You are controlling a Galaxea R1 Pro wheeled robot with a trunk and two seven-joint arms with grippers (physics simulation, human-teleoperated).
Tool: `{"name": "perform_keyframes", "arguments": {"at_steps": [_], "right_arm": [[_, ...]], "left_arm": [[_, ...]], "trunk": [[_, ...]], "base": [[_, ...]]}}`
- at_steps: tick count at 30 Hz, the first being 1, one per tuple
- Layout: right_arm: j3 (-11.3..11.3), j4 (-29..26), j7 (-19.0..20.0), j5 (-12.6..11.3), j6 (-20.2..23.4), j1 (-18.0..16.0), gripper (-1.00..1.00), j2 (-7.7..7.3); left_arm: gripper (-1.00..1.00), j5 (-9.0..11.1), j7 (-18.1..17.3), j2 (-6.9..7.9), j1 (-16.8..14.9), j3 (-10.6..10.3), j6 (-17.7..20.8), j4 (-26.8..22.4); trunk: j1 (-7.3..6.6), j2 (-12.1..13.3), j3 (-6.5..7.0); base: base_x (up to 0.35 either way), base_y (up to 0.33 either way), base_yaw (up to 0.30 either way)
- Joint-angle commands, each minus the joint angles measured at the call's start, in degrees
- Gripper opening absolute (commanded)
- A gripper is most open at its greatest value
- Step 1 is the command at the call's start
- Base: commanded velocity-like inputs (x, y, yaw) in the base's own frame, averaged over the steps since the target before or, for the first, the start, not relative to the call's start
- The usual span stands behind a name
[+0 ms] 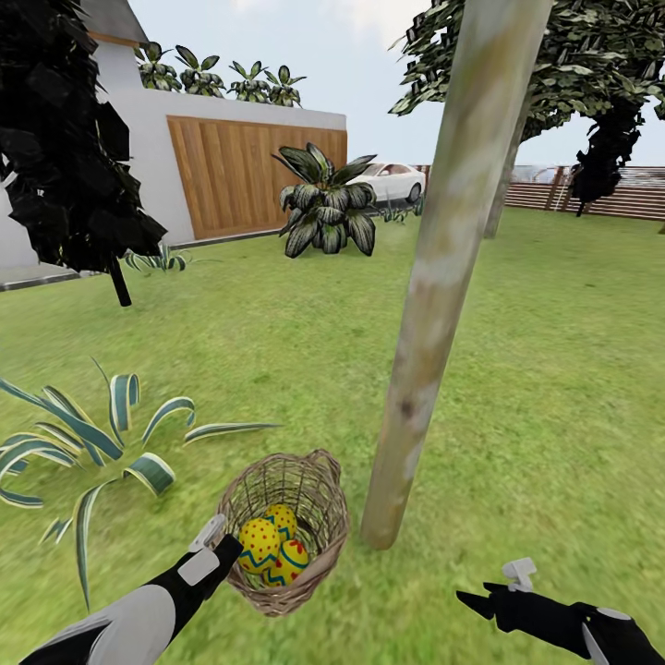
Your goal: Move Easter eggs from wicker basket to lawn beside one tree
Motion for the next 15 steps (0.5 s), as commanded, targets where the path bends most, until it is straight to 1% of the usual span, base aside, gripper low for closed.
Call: {"name": "perform_keyframes", "arguments": {"at_steps": [1,6,11,12,14,15], "right_arm": [[-0.44,-0.10,0.45,0.49,0.49,-0.06,1.00,0.11],[-0.44,-0.10,1.02,0.21,0.58,-0.06,1.00,-0.05],[-0.69,-0.12,1.34,-0.38,1.14,-0.06,1.00,-0.16],[-0.76,-0.16,2.29,-0.38,1.24,-0.06,1.00,-0.22],[-0.79,-0.23,8.02,-0.61,1.36,-0.06,1.00,-0.45],[-0.79,-0.23,10.93,-0.63,2.07,-0.06,1.00,-0.84]], "left_arm": [[-1.00,-0.15,0.19,-0.14,-0.03,0.48,0.16,-0.15],[-1.00,-0.15,0.17,-0.50,-0.03,0.39,0.13,-0.15],[-1.00,-0.16,0.17,-0.43,-0.03,0.47,0.15,-0.15],[-1.00,-0.17,0.17,-0.43,-0.03,0.47,0.15,-0.15],[-1.00,-0.18,0.17,-0.43,-0.03,0.48,0.15,-0.15],[-1.00,-0.20,0.17,-0.43,-0.03,0.48,0.15,-0.15]], "trunk": [[0.25,-0.53,-0.29],[1.35,-2.54,-1.19],[2.45,-4.54,-2.08],[2.67,-4.94,-2.26],[3.10,-5.74,-2.62],[3.32,-6.14,-2.80]], "base": [[0.000,0.000,0.000],[0.000,0.000,0.000],[0.000,0.000,0.000],[0.000,0.000,0.000],[0.000,0.000,0.000],[0.000,0.000,0.000]]}}
